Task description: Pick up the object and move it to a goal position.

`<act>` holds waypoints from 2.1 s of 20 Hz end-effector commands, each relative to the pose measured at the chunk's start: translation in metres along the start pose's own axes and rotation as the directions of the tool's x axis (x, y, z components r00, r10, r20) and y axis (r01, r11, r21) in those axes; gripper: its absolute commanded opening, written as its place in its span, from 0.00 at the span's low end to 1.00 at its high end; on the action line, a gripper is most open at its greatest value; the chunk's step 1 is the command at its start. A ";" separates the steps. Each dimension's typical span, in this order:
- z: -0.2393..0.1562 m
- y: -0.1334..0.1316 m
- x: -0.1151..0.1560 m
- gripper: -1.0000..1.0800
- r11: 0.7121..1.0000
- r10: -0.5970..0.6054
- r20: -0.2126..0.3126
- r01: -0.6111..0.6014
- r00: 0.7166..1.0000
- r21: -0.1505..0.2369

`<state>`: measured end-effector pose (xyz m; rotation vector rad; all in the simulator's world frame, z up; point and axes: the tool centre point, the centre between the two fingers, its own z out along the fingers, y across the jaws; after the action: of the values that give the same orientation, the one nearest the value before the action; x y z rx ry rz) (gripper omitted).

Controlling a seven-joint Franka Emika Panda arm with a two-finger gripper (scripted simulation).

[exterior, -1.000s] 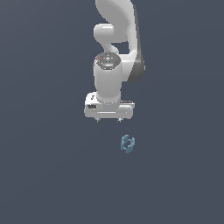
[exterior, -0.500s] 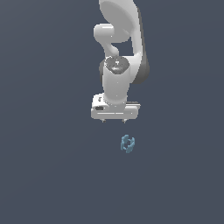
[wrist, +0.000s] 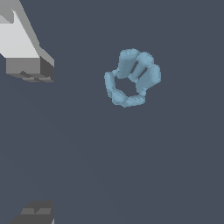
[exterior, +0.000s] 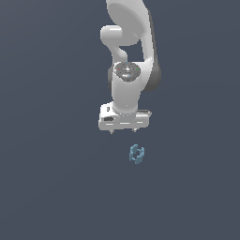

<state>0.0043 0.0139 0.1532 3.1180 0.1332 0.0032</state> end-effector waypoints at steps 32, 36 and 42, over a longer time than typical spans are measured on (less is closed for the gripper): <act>0.029 -0.056 0.066 0.96 0.639 -0.769 -0.012 0.769 0.639 0.013; 0.030 -0.059 0.069 0.96 0.605 -0.796 -0.015 0.796 0.605 0.013; 0.031 -0.060 0.070 0.96 0.594 -0.805 -0.016 0.805 0.594 0.013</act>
<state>0.0694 0.0787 0.1211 2.7414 1.5343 -0.0005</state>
